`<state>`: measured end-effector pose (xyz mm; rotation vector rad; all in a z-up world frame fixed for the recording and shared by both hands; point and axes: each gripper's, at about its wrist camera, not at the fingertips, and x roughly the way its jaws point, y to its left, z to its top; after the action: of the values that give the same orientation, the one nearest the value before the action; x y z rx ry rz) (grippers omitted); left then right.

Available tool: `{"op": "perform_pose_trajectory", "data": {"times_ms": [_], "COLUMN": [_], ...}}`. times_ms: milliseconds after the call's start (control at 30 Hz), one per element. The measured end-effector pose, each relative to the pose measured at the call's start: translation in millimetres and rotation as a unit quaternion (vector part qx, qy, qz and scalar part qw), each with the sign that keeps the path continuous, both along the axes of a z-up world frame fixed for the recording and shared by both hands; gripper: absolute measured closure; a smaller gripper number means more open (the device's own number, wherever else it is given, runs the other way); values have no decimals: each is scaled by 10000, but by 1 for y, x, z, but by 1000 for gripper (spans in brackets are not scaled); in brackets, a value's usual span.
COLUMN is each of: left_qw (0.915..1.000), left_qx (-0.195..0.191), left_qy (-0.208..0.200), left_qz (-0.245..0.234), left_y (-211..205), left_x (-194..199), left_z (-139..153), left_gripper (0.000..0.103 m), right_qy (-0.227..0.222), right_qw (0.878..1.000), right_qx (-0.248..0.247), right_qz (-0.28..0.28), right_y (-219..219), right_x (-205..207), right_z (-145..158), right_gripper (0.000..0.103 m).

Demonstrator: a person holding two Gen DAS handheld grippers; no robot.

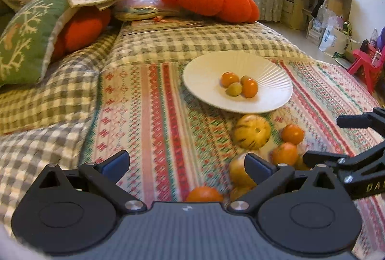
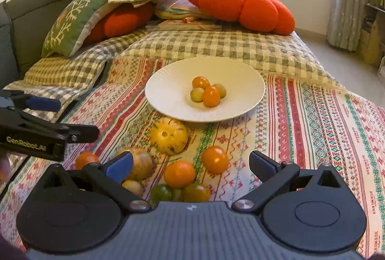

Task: Organize fruits
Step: 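Withdraw both open tools from the plate toward the remaining fruit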

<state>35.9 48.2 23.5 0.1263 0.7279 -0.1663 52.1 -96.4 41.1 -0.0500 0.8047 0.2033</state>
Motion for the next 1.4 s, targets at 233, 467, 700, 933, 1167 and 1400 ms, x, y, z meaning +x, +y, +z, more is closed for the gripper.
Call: {"op": "perform_pose_trajectory", "data": {"times_ms": [233,467,700,933,1167,1400], "left_qw": [9995,9983,9977,9945,9943,9935], "left_qx": [-61,-309,-361,-483,-379,-424], "left_qy": [-19,281,275,210,235,152], "left_qz": [300,410,495,909,970,1050], "left_y": [29,55,80,93,92,92], "left_x": [-22,-28,-30,-27,-20,-14], "left_z": [-14,-33,-56,-62,-70,-71], "left_gripper": [13,13,13,13,23,41], "right_qy": [95,171,208,420,363,364], "right_qw": [9999,9995,9981,9985,9993,9988], "right_qx": [-54,-259,-455,-273,-65,-304], "right_qz": [-21,-36,357,209,-99,116], "right_y": [-2,-5,0,-11,-24,-18], "right_x": [-9,-13,-24,-16,-8,-3], "right_z": [-9,-17,-24,-39,-43,-49], "right_gripper": [0,0,0,0,10,32]}}
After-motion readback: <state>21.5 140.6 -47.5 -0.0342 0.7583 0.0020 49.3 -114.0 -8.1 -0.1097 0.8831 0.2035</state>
